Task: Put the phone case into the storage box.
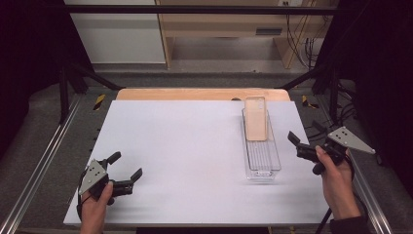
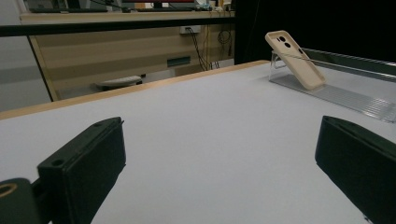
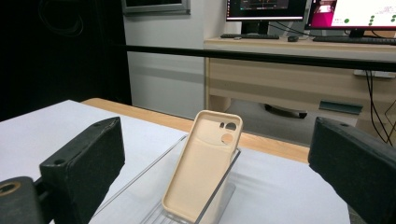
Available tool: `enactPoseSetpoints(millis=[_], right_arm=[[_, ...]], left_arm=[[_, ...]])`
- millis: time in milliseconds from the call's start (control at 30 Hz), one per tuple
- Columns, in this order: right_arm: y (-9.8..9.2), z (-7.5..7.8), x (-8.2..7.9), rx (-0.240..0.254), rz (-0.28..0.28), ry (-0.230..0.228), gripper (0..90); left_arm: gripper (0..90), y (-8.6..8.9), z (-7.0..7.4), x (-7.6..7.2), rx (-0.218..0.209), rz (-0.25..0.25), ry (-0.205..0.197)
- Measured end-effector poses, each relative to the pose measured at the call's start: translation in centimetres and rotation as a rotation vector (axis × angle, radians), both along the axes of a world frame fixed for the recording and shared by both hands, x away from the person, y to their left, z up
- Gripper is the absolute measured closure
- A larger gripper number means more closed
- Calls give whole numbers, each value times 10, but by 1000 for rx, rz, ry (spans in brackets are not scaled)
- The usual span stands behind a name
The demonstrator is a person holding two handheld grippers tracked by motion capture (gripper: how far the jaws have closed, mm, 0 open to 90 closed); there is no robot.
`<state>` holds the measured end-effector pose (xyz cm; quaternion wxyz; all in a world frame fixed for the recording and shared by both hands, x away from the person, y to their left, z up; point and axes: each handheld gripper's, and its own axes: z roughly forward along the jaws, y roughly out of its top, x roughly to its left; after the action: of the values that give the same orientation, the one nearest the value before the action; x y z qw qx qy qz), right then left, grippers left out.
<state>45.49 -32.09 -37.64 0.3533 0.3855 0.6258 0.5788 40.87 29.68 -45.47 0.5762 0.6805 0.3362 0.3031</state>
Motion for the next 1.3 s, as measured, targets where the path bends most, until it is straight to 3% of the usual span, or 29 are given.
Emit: enactPoseSetpoints(millis=[667,1300], right_arm=[[-12,-14,-20,9,-1,-56,35],[-6,-38,-34,4,26,-38,25]], left_arm=[[15,-2,-2,-4,0,-17,-7],[15,-1,0,-6,-8,-7,-20]])
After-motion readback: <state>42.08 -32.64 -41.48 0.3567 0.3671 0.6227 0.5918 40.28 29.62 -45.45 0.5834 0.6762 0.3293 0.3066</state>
